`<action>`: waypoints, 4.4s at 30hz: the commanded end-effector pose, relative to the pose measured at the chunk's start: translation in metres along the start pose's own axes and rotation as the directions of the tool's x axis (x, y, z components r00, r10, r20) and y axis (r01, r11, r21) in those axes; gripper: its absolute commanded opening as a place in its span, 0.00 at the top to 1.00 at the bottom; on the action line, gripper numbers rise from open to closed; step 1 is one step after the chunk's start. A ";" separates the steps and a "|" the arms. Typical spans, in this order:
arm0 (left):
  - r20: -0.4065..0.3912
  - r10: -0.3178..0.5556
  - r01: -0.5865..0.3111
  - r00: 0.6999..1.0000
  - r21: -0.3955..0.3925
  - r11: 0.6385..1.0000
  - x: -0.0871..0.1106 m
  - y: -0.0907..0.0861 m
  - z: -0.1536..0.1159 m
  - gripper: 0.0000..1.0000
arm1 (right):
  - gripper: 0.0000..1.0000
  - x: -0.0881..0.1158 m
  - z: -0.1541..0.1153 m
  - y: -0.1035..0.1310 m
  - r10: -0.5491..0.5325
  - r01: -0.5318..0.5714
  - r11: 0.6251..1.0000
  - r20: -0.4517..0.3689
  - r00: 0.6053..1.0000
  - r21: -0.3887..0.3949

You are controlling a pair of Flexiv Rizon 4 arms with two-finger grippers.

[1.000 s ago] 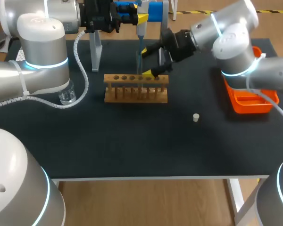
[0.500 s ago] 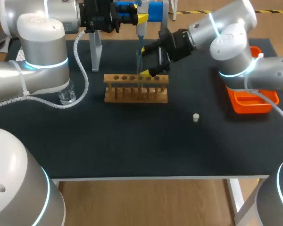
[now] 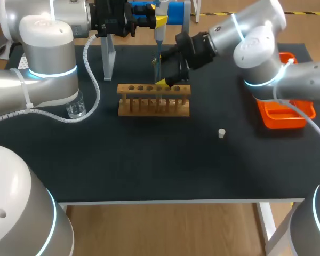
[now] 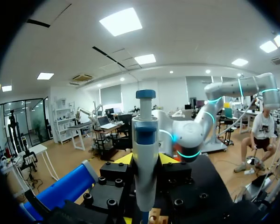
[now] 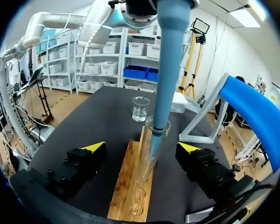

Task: Invert the test tube, pick up the pipette, mount the tip to pipette, aspirate from beaker and dispense into the tube, eject the tip, return the pipette, and cap with the stopper.

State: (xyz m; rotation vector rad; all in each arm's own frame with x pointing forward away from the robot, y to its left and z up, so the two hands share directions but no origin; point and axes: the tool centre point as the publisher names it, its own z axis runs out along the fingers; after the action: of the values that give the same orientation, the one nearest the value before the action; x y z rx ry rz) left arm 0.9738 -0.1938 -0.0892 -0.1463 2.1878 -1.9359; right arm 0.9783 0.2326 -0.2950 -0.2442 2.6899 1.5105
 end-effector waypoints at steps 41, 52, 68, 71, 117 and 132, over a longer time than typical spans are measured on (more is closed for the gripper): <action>-0.001 0.000 0.000 1.000 -0.001 1.000 0.000 -0.001 0.000 1.00 | 0.00 0.004 0.003 0.002 -0.012 0.011 1.000 0.022 1.000 0.023; -0.001 0.000 0.000 1.000 -0.001 1.000 0.000 -0.001 0.000 1.00 | 0.00 0.006 0.002 0.004 -0.001 0.001 1.000 0.016 1.000 0.029; -0.001 0.000 0.000 1.000 -0.001 1.000 0.000 -0.001 0.000 1.00 | 0.00 0.006 0.002 0.004 -0.001 0.001 1.000 0.016 1.000 0.029; -0.001 0.000 0.000 1.000 -0.001 1.000 0.000 -0.001 0.000 1.00 | 0.00 0.006 0.002 0.004 -0.001 0.001 1.000 0.016 1.000 0.029; 0.005 0.041 -0.041 0.999 -0.041 0.998 0.009 -0.037 0.006 1.00 | 0.00 0.006 0.002 0.004 -0.001 0.001 1.000 0.016 1.000 0.029; 0.008 0.059 -0.058 0.998 -0.052 0.997 0.014 -0.051 0.011 1.00 | 0.00 0.006 0.002 0.004 -0.001 0.001 1.000 0.016 1.000 0.029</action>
State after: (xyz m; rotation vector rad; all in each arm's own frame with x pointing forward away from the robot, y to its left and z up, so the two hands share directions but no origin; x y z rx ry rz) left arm 0.9600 -0.2125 -0.0435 -0.0936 2.2089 -1.8516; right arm 0.9720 0.2364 -0.2948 -0.2303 2.6927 1.4687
